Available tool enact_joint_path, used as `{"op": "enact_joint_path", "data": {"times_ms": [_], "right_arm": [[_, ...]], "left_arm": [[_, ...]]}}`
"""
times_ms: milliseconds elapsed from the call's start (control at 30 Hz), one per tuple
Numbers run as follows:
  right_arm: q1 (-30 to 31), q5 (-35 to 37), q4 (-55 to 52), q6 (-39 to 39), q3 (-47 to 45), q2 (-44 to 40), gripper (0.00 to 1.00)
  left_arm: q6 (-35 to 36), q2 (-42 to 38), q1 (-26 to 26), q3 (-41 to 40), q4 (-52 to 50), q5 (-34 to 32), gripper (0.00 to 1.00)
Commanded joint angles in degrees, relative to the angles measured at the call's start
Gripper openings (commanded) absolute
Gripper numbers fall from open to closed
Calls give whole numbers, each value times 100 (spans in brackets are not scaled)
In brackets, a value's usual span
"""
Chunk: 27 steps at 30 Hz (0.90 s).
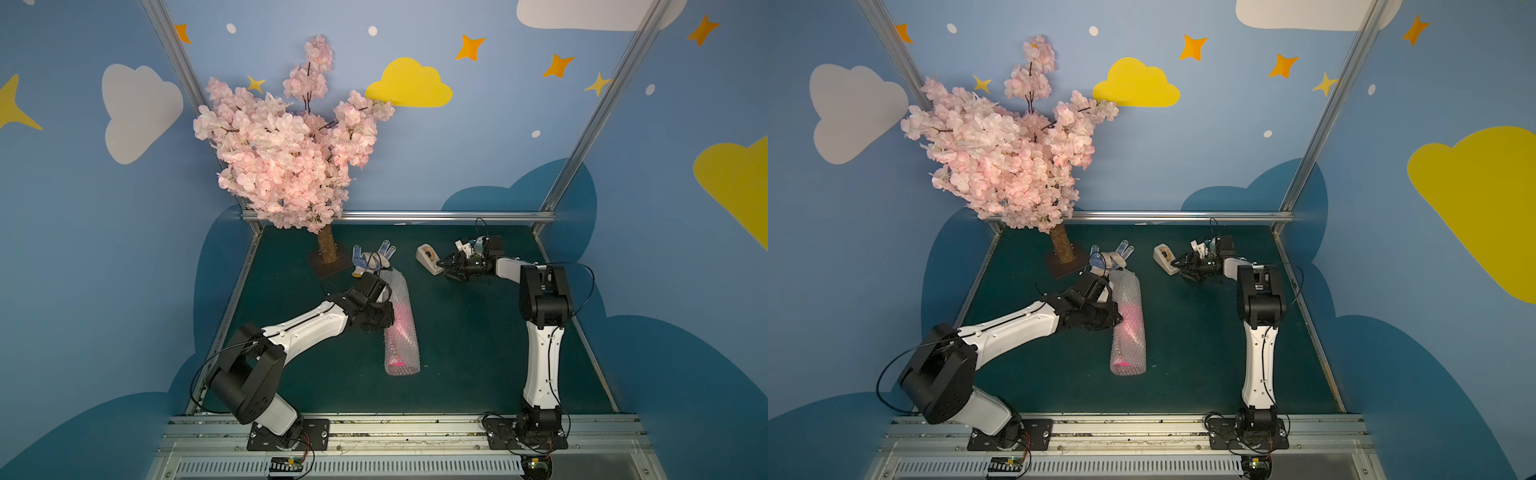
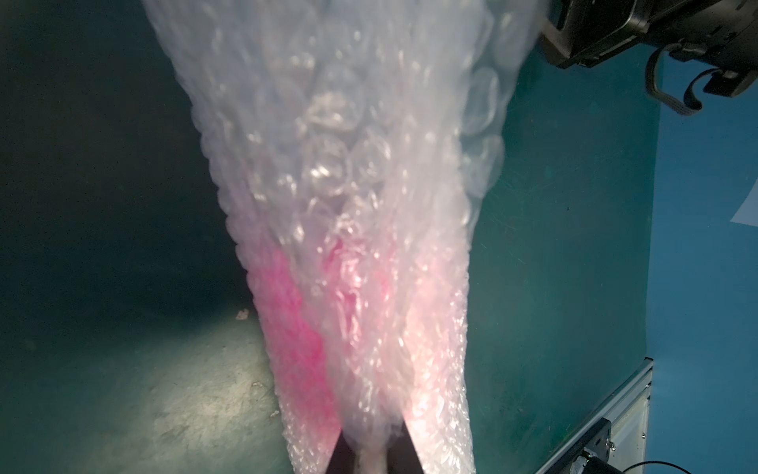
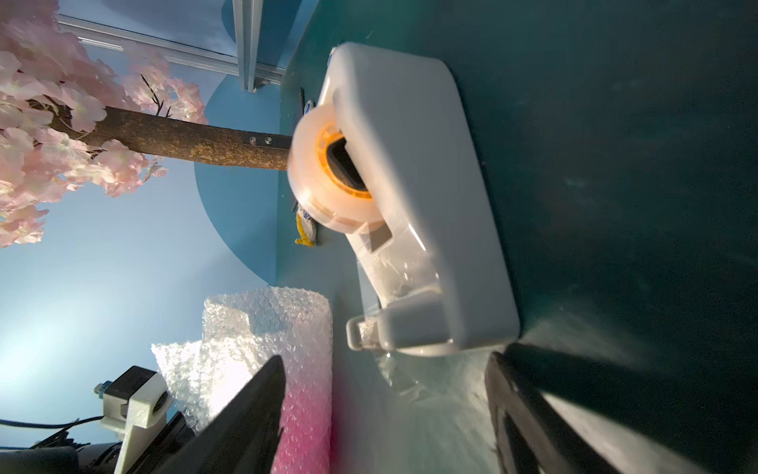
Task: Wrap wine glasses in bubble wrap
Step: Tear off the tape using the Tape Cutter.
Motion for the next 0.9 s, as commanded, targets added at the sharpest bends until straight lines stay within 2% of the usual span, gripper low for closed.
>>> {"op": "enact_joint_path", "data": {"times_ms": [0,500,867], "right_arm": [[70,-82,-157,-95,-105,-3,76],[50,-83,209,163,-255,-16,67],[-28,-322,1438,875,-764,-255,62]], "left_arm": [[17,58,-3,-11,-52,14,12],[13,34,-5,-20,-54,-7,12],[17,51,-9,-29,-36,6,12]]}}
